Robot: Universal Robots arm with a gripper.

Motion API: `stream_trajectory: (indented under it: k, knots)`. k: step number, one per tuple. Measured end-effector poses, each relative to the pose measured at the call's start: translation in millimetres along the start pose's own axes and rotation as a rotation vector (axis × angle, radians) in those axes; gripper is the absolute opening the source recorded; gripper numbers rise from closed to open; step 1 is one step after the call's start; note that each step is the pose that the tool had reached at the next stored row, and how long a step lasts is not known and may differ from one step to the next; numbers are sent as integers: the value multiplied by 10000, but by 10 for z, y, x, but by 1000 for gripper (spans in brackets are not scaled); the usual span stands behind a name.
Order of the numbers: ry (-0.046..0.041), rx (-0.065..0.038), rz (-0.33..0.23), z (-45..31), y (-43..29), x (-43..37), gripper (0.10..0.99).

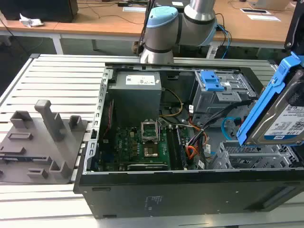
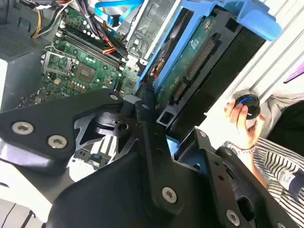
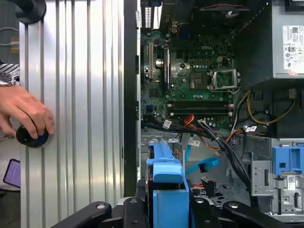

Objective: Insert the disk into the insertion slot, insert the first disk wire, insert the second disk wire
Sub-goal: 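Insert the disk into the insertion slot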

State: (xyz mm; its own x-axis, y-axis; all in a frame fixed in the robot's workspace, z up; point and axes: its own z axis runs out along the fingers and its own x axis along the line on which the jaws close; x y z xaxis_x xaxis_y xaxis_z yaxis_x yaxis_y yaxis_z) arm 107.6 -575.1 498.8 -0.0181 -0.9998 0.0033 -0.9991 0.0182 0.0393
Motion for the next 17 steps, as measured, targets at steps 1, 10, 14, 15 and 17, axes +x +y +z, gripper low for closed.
stream_trajectory:
  k: [1, 10, 14, 15, 17]
  knots:
    - [-1, 0, 0, 20, -1, 0, 365]
    - [0, 0, 0, 171, -7, 0, 365]
    - [0, 0, 0, 228, -9, -1, 365]
    - [1, 0, 0, 246, -10, -1, 365]
    - [1, 0, 0, 266, -11, -1, 365]
